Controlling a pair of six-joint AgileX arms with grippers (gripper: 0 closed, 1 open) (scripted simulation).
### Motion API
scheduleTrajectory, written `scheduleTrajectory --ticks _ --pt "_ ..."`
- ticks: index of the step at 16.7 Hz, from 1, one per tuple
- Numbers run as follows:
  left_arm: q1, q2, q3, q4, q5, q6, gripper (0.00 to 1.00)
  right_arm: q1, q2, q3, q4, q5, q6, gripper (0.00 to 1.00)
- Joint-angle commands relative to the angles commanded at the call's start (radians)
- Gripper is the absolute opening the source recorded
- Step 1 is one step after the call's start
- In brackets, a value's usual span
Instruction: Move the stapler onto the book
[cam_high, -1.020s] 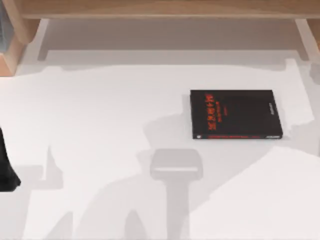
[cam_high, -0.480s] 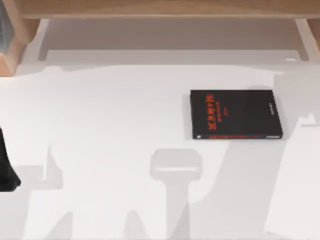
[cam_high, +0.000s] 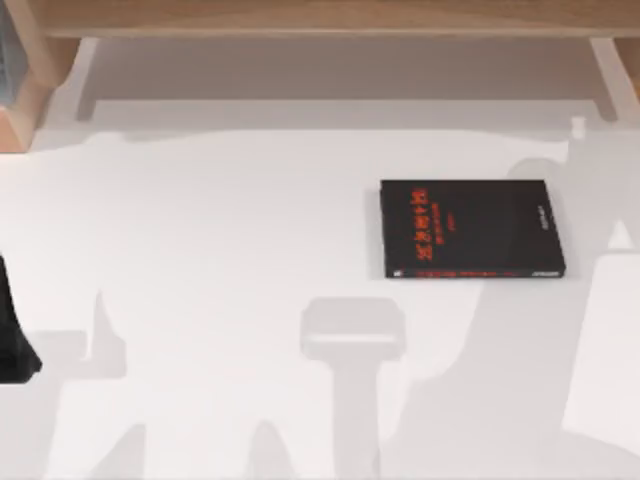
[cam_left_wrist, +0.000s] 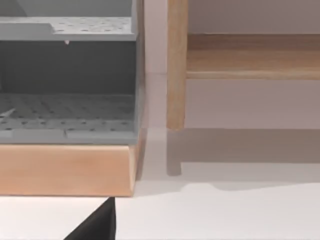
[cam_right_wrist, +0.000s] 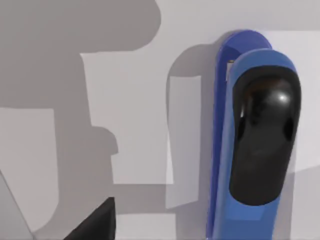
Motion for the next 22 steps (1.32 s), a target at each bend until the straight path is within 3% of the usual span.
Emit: scheduleTrajectory --ticks 22 --pt "0.000 0.000 0.000 0.000 0.000 0.000 1.00 0.000 0.003 -0.178 0.185 0.001 0.000 1.00"
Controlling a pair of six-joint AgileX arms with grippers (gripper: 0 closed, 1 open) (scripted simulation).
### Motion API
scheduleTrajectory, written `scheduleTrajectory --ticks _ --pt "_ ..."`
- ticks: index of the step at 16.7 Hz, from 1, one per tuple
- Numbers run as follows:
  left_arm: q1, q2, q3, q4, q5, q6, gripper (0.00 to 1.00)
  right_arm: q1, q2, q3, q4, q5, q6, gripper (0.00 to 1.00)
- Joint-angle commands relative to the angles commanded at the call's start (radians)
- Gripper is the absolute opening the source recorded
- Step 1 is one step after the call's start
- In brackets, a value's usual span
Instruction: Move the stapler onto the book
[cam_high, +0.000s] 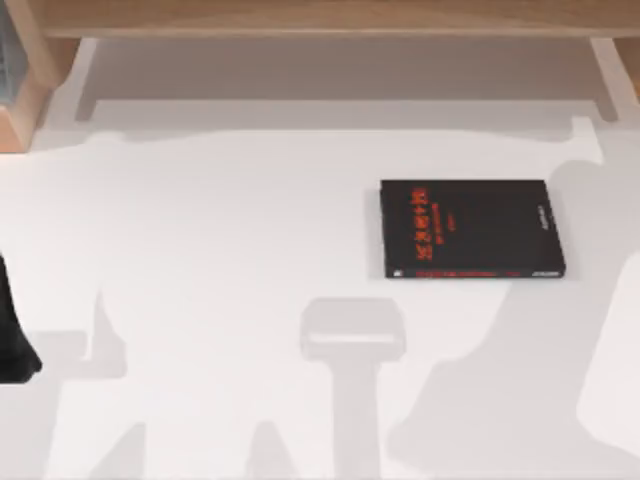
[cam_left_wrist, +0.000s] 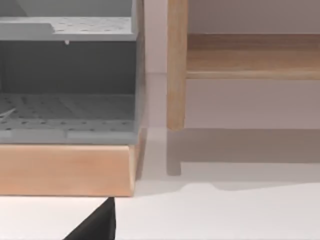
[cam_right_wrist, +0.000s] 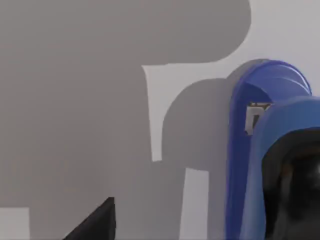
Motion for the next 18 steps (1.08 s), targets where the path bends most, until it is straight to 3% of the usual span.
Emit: scheduleTrajectory --ticks 5,18 --pt "0.000 0.000 0.000 0.000 0.000 0.000 1.00 0.001 0.006 -0.003 0.005 -0.001 0.001 1.00" --pt "0.000 0.000 0.000 0.000 0.000 0.000 1.00 0.001 0.006 -0.003 0.005 -0.001 0.001 0.02"
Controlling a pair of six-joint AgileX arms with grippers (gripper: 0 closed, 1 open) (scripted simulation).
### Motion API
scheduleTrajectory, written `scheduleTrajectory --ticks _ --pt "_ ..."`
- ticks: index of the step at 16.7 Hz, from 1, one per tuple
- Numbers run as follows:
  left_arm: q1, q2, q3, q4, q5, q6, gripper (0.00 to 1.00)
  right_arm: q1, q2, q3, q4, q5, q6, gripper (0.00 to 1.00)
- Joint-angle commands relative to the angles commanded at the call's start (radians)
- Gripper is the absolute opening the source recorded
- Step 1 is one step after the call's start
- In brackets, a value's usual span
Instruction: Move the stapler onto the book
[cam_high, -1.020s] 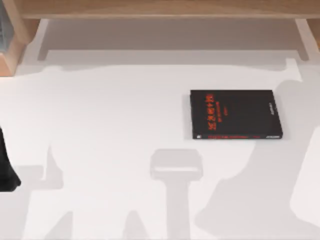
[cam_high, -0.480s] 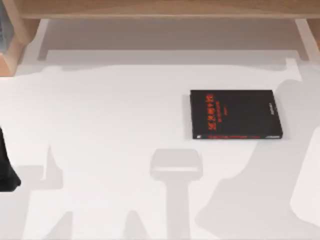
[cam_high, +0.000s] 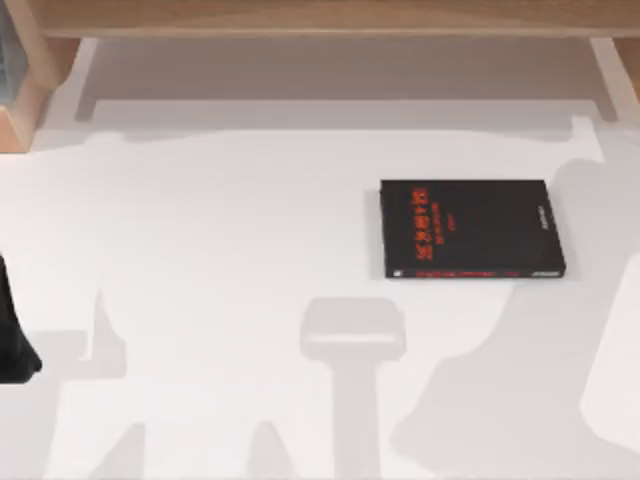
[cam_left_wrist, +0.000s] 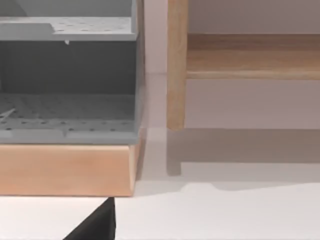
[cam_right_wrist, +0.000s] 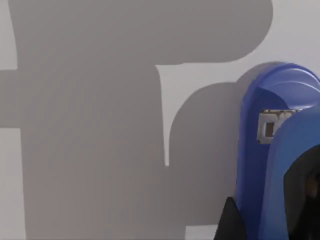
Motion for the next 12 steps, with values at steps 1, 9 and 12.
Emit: scheduleTrajectory --ticks 1,9,12 --pt "0.000 0.000 0.000 0.000 0.000 0.000 1.00 0.000 0.000 0.000 0.000 0.000 0.000 0.00" --pt "0.000 0.000 0.000 0.000 0.000 0.000 1.00 -0.002 -0.002 0.000 0.000 0.000 0.001 0.00" --pt "0.000 0.000 0.000 0.000 0.000 0.000 1.00 -0.011 -0.029 -0.004 -0.013 -0.005 0.003 0.00"
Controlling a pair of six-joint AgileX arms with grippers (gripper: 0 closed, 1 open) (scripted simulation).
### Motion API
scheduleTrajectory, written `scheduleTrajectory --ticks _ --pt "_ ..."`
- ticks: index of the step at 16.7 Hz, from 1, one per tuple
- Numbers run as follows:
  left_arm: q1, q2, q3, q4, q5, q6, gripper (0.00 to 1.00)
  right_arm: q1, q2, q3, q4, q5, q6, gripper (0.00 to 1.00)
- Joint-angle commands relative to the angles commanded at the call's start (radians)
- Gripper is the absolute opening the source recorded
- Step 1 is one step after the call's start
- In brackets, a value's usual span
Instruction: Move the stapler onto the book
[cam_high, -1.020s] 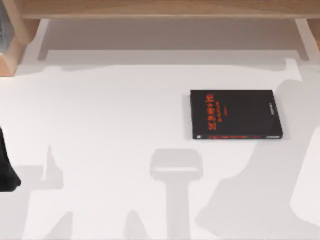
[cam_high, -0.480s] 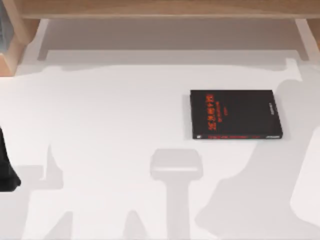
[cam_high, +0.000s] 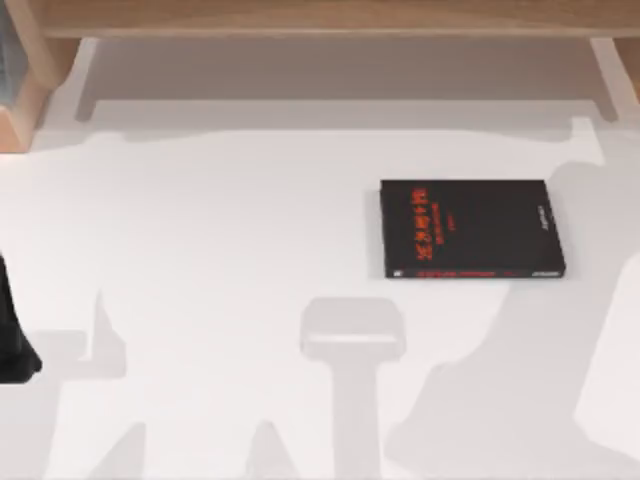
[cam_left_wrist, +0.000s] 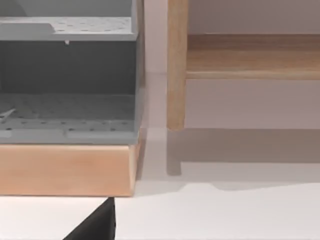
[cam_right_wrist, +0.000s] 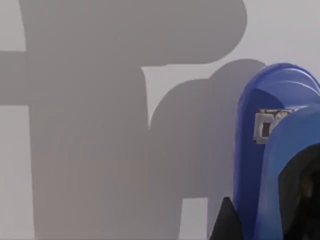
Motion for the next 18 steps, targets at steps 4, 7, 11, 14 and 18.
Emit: scheduleTrajectory --ticks 4,7,11,14,18 --pt "0.000 0.000 0.000 0.000 0.000 0.000 1.00 -0.013 -0.129 -0.046 -0.024 -0.024 0.022 0.00" --pt "0.000 0.000 0.000 0.000 0.000 0.000 1.00 0.019 -0.265 -0.082 -0.036 -0.034 0.061 0.00" --pt "0.000 0.000 0.000 0.000 0.000 0.000 1.00 0.124 -0.421 -0.164 -0.079 -0.024 0.135 0.00" --pt "0.000 0.000 0.000 0.000 0.000 0.000 1.00 0.236 -0.484 -0.242 -0.111 -0.004 0.199 0.00" --pt "0.000 0.000 0.000 0.000 0.000 0.000 1.00 0.418 -0.474 -0.323 -0.097 0.024 0.286 0.00"
